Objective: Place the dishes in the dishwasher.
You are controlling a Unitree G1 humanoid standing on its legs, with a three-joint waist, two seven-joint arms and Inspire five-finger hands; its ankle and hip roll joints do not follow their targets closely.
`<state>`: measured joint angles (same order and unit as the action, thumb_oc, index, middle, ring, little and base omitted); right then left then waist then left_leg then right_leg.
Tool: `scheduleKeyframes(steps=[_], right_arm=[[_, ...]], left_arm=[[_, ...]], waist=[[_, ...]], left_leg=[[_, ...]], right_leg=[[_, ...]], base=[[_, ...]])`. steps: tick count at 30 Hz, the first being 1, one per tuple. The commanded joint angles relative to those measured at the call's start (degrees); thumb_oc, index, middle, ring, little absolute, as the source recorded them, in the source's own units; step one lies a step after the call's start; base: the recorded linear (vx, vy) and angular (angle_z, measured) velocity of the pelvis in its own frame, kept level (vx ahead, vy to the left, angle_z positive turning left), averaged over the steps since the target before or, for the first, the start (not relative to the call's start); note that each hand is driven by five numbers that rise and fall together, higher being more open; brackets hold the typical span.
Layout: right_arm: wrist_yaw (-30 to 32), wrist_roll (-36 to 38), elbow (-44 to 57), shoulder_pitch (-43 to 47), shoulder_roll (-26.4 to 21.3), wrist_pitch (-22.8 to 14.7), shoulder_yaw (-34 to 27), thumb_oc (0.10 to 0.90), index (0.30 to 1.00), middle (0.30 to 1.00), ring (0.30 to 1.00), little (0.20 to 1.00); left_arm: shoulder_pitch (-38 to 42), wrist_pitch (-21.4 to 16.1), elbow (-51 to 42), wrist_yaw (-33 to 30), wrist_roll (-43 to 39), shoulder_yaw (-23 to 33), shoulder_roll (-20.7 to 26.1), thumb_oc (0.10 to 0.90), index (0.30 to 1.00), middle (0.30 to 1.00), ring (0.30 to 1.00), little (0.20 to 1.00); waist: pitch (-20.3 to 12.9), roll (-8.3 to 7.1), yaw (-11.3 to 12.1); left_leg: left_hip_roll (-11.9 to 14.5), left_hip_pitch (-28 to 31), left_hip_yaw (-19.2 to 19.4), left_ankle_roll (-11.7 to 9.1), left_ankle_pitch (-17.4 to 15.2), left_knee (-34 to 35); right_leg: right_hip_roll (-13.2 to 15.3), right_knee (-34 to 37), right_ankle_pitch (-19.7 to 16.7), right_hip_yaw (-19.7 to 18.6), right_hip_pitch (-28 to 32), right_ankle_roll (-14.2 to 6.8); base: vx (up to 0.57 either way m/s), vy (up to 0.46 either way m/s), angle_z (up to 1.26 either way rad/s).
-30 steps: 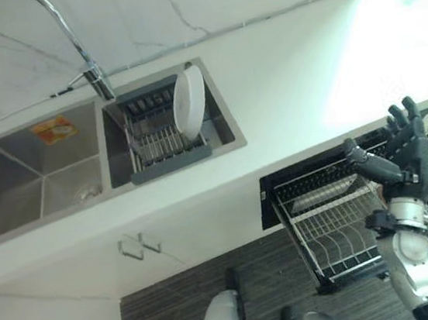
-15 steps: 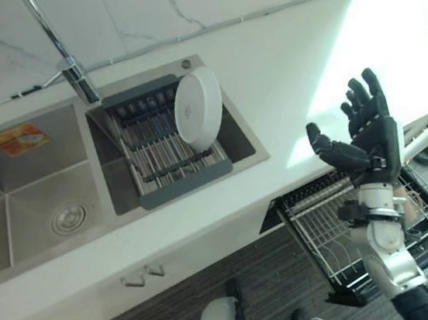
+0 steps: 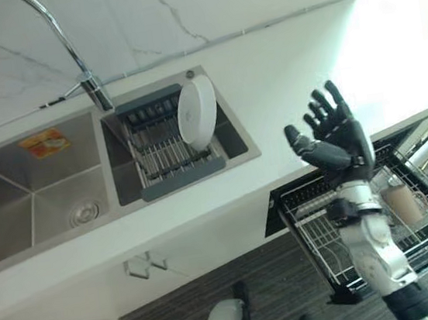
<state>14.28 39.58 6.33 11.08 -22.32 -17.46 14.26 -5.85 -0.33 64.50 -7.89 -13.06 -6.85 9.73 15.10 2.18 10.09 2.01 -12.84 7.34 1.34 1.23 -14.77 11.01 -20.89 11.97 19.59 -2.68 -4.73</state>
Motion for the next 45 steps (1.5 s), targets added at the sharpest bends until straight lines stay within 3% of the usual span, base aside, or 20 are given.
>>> scheduleKeyframes(steps=[1, 3, 6, 10, 17, 24, 30, 34, 45], right_arm=[[-0.23, 0.69, 3.54, 8.51, 0.22, -1.42, -2.81, 0.8, 0.9, 0.9, 0.9, 0.9], [1.03, 0.65, 2.69, 9.6, 0.34, -0.93, -2.39, 0.8, 0.9, 0.9, 0.9, 0.9], [3.53, 1.37, 0.16, 12.48, 1.38, -1.14, -1.67, 0.8, 0.9, 0.9, 0.9, 0.9], [5.38, -0.21, -2.07, 16.73, 2.79, -0.55, -0.64, 0.8, 0.9, 0.9, 0.9, 0.9], [8.55, -0.12, -4.37, 21.06, 3.89, 0.71, 0.48, 0.8, 0.9, 0.9, 0.9, 0.9], [12.98, -0.37, -5.46, 25.22, 4.82, 0.48, 0.46, 0.8, 0.9, 0.9, 0.9, 0.9], [12.71, 0.27, -6.34, 27.56, 4.17, 0.77, -0.45, 0.8, 0.9, 0.9, 0.9, 0.9], [12.44, -0.03, -5.93, 28.89, 4.34, 1.12, -0.56, 0.8, 0.9, 0.9, 0.9, 0.9], [12.97, 1.4, -6.84, 32.41, 4.9, 2.69, -1.14, 0.8, 0.9, 0.9, 0.9, 0.9]], left_arm=[[-0.96, 0.48, 0.8, 1.07, 1.57, -1.81, 1.91, 0.8, 0.9, 0.9, 0.9, 0.9], [-0.83, 0.18, 0.21, 0.91, 2.67, -2.65, 2.09, 0.8, 0.9, 0.9, 0.9, 0.9], [0.02, -1.72, -1.13, -0.74, 12.12, -6.26, 3.6, 0.8, 0.9, 0.9, 0.9, 0.9], [1.36, -2.36, -2.64, -1.72, 14.15, -9.44, 5.34, 0.8, 0.9, 0.9, 0.9, 0.9], [3.56, -3.59, -2.76, -3.99, 13.57, -8.59, 7.74, 0.8, 0.9, 0.9, 0.9, 0.9], [5.95, -4.23, -5.36, -1.12, 12.21, -9.51, 9.59, 0.8, 0.9, 0.9, 0.9, 0.9], [5.99, -3.79, -5.13, 0.2, 15.24, -12.39, 9.07, 0.8, 0.9, 0.9, 0.9, 0.9], [5.98, -2.26, -4.62, 2.85, 12.17, -13.15, 8.7, 0.8, 0.9, 0.9, 0.9, 0.9], [5.66, -0.77, -2.17, 5.07, 11.48, -12.23, 8.21, 0.8, 0.9, 0.9, 0.9, 0.9]], waist=[[-1.28, -2.36, 1.57], [-1.01, -2.63, 2.05], [-0.01, -2.88, 2.71], [1.37, -2.83, 3.21], [2.84, -3.36, 3.92], [4.85, -3.3, 4.37], [6.24, -3.29, 4.58], [6.93, -2.94, 4.66], [8.04, -2.39, 5.39]], left_leg=[[0.97, 2.04, -4.14, -2.15, -9.06, -2.42], [0.93, 2.08, -4.31, -2.13, -9.05, -2.42], [0.79, 2.37, -4.48, -1.86, -9.03, -2.42], [0.7, 2.55, -4.64, -1.49, -9.08, -2.42], [0.81, 1.82, -5.15, -1.49, -8.72, -2.42], [1.01, -0.69, -6.3, -1.66, -7.87, -2.42], [1.02, -1.95, -6.44, -1.86, -7.48, -2.42], [0.91, -2.6, -6.54, -1.86, -7.31, -2.42], [0.85, -3.34, -6.54, -1.85, -7.03, -2.42]], right_leg=[[-0.97, 3.7, -0.28, -0.04, 1.13, -0.2], [-0.82, 3.7, -0.5, 0.32, 1.1, -0.17], [-0.42, 3.7, -1.28, 0.79, 1.13, -0.24], [-0.11, 3.7, -1.92, 0.76, 1.04, -0.53], [0.07, 3.7, -2.51, 1.0, 0.7, -0.8], [-0.26, 3.7, -2.99, 0.86, -0.9, -0.98], [0.16, 3.7, -3.21, 1.24, -1.5, -1.17], [0.54, 3.7, -3.42, 1.26, -2.02, -1.37], [1.58, 3.7, -4.0, 1.94, -2.35, -1.99]], base=[[0.08, 0.015, 0.2], [0.04, 0.002, 0.09], [0.03, 0.017, 0.15], [0.01, 0.043, 0.09], [0.0, 0.009, 0.05], [-0.05, 0.017, 0.09], [-0.04, 0.018, 0.06], [-0.02, 0.012, 0.02], [0.0, 0.0, 0.0]])
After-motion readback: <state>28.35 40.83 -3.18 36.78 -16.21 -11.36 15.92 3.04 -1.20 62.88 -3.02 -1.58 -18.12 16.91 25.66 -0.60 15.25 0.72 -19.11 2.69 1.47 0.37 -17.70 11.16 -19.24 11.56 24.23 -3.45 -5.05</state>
